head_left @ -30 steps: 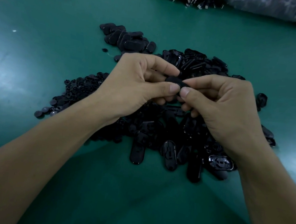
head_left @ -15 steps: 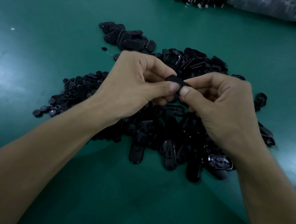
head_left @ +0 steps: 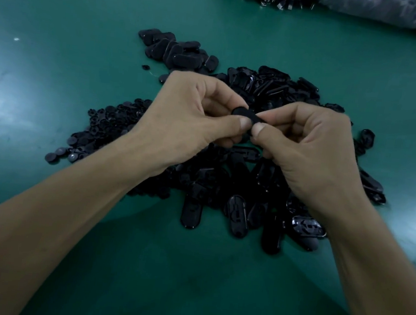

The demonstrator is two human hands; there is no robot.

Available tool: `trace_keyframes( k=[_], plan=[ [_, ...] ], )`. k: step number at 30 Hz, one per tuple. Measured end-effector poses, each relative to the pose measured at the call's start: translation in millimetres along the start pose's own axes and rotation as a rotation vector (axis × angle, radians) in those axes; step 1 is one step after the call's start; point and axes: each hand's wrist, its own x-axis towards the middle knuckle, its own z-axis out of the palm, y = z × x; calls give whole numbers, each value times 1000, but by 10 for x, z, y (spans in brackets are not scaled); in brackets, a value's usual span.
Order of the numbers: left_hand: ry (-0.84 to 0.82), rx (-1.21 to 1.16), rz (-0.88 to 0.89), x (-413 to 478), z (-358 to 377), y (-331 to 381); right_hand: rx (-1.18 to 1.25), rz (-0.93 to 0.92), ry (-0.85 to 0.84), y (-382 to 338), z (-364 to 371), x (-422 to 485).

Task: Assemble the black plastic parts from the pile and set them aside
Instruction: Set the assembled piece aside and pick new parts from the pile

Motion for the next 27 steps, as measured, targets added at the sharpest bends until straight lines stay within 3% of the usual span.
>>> trace_keyframes(
  k=[7, 14, 19, 27],
  plan=[
    [29, 123, 46, 0, -5, -1, -2, -46, -5, 7, -24, -19],
    [70, 274, 77, 64, -99, -62, -109, -47, 104, 73, 13, -7],
    [274, 261, 7, 285, -309, -133, -390, -59, 202, 134, -43, -29],
    [491, 432, -78, 825, -683, -208, -679, -20, 33, 186, -51, -43]
  ],
)
